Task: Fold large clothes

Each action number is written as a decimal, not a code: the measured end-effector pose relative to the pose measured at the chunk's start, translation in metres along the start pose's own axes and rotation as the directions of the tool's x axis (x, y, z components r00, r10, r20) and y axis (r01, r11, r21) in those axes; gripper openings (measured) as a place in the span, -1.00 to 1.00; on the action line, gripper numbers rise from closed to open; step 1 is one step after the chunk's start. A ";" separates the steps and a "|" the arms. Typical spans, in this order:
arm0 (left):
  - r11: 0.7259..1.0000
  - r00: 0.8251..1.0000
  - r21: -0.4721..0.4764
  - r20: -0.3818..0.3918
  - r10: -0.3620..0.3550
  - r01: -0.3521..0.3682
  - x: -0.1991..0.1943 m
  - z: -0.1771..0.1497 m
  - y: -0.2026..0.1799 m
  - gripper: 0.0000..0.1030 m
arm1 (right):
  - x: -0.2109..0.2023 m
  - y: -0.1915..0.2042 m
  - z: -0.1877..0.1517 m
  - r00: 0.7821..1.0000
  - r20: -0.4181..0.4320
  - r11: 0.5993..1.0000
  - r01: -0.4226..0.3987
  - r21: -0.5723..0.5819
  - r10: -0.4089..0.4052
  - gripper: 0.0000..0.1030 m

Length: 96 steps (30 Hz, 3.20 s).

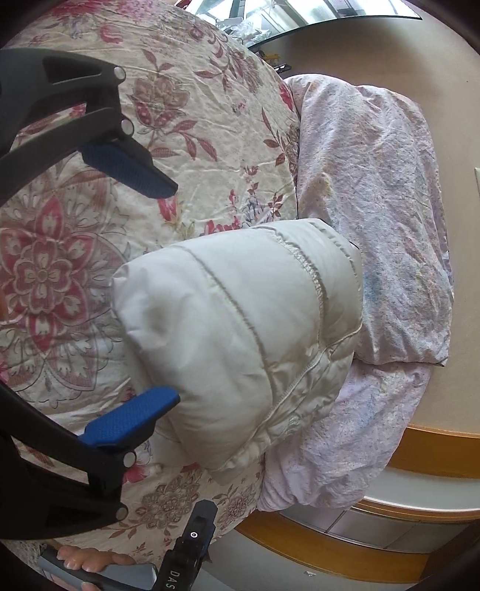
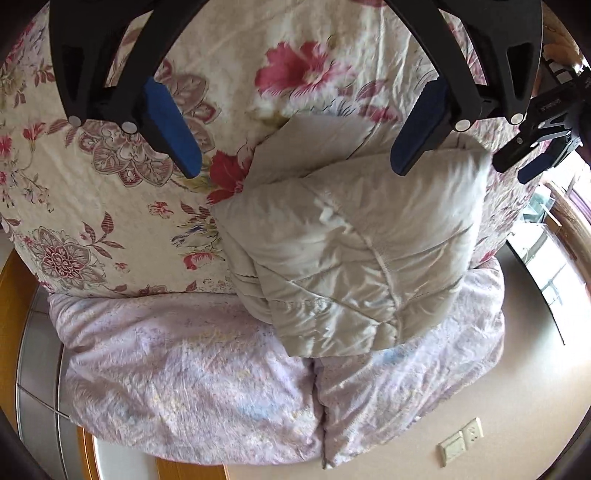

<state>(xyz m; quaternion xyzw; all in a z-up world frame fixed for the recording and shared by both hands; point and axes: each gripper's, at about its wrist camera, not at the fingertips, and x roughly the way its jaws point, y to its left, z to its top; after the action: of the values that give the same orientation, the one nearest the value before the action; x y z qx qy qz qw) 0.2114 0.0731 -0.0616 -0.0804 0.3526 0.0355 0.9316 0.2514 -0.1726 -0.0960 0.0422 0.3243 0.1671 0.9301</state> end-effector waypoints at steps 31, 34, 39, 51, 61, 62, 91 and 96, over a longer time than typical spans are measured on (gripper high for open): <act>0.999 0.999 -0.009 -0.028 -0.037 0.036 -0.046 -0.026 -0.019 0.96 | -0.054 0.013 -0.047 0.994 -0.050 0.995 -0.094 0.034 0.095 0.97; 0.999 0.999 -0.005 -0.027 -0.034 0.034 -0.048 -0.026 -0.021 0.96 | -0.056 0.015 -0.048 0.994 -0.050 0.995 -0.095 0.029 0.096 0.97; 0.999 0.999 0.006 -0.022 -0.036 0.036 -0.052 -0.025 -0.023 0.96 | -0.058 0.016 -0.047 0.994 -0.048 0.995 -0.095 0.027 0.096 0.97; 0.999 0.999 0.006 -0.027 -0.047 0.047 -0.055 -0.026 -0.026 0.96 | -0.063 0.020 -0.047 0.994 -0.049 0.995 -0.100 0.026 0.101 0.97; 0.998 0.998 0.006 -0.030 -0.059 0.060 -0.055 -0.026 -0.028 0.96 | -0.064 0.020 -0.046 0.994 -0.049 0.995 -0.100 0.030 0.101 0.97; 0.998 0.998 0.006 -0.029 -0.060 0.060 -0.055 -0.026 -0.028 0.96 | -0.063 0.019 -0.046 0.994 -0.050 0.995 -0.100 0.031 0.101 0.97; 0.999 0.998 0.002 -0.046 -0.050 0.051 -0.046 -0.027 -0.027 0.96 | -0.057 0.019 -0.047 0.993 -0.059 0.994 -0.105 0.035 0.107 0.97; 0.998 0.997 0.003 -0.047 -0.058 0.058 -0.043 -0.027 -0.025 0.96 | -0.056 0.019 -0.047 0.992 -0.060 0.994 -0.106 0.037 0.108 0.97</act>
<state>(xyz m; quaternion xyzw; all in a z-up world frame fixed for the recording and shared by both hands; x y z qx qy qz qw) 0.1644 0.0433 -0.0499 -0.0893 0.3721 0.0056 0.9239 0.1762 -0.1755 -0.0963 0.0699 0.3530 0.2123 0.9085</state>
